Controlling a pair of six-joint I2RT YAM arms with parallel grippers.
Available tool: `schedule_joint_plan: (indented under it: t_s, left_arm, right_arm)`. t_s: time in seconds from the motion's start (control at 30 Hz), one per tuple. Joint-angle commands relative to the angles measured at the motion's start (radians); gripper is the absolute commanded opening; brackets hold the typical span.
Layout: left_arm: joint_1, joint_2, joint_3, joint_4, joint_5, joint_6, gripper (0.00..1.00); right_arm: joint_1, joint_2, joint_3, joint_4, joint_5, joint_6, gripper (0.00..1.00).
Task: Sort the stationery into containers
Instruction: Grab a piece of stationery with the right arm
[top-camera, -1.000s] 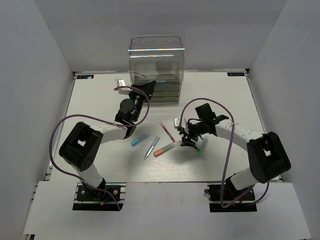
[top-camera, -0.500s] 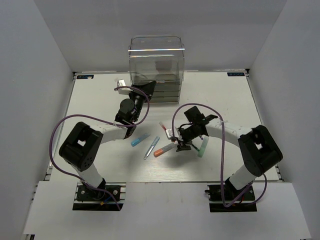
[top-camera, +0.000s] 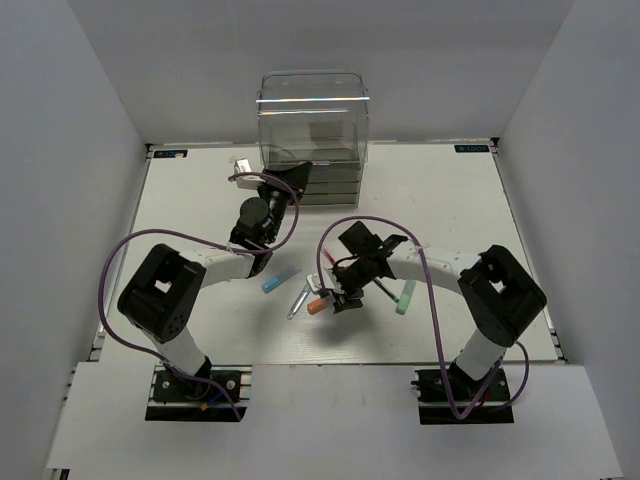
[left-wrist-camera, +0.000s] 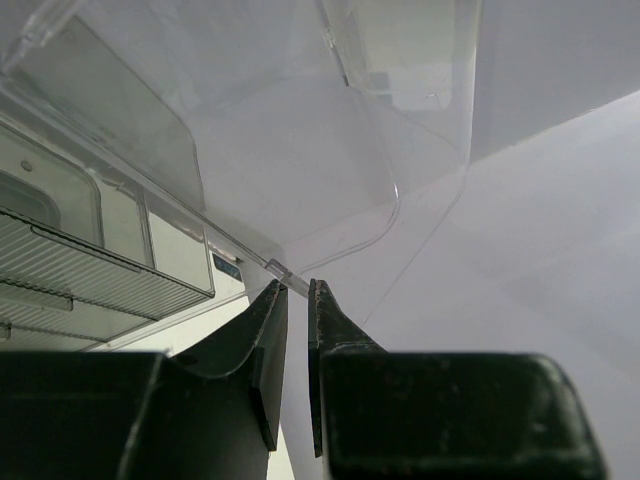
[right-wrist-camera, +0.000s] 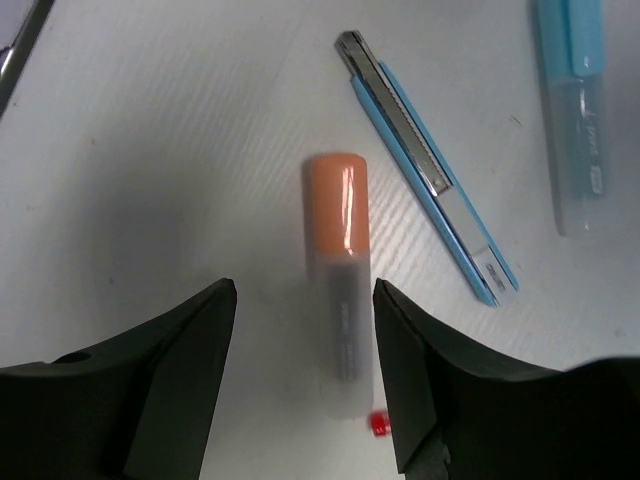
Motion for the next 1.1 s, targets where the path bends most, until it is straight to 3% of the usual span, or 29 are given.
schedule_joint_plan:
  t_s: [0.0, 0.37, 0.73, 0.93, 1.07]
  left_arm:
    - [-0.001, -0.075, 0.028, 0.04, -0.005, 0.015, 0.0]
    - [-0.001, -0.093, 0.009, 0.04, -0.015, 0.015, 0.0]
    - [-0.001, -0.103, -0.009, 0.031, -0.024, 0.015, 0.0]
    - [-0.001, -0.112, -0.018, 0.031, -0.024, 0.015, 0.0]
    - [-0.001, -0.112, -0.018, 0.031, -0.024, 0.015, 0.0]
  right_arm:
    - [0.047, 0.026, 0.041, 0.05, 0.033, 0.071, 0.63]
    - [0.104, 0.075, 0.065, 0.128, 0.123, 0.169, 0.6]
    - [0.131, 0.115, 0.088, 0.077, 0.197, 0.123, 0.54]
    - [0.144, 0.127, 0.107, 0.019, 0.224, 0.08, 0.48]
    - [0.15, 0.123, 0.11, -0.013, 0.244, 0.054, 0.36]
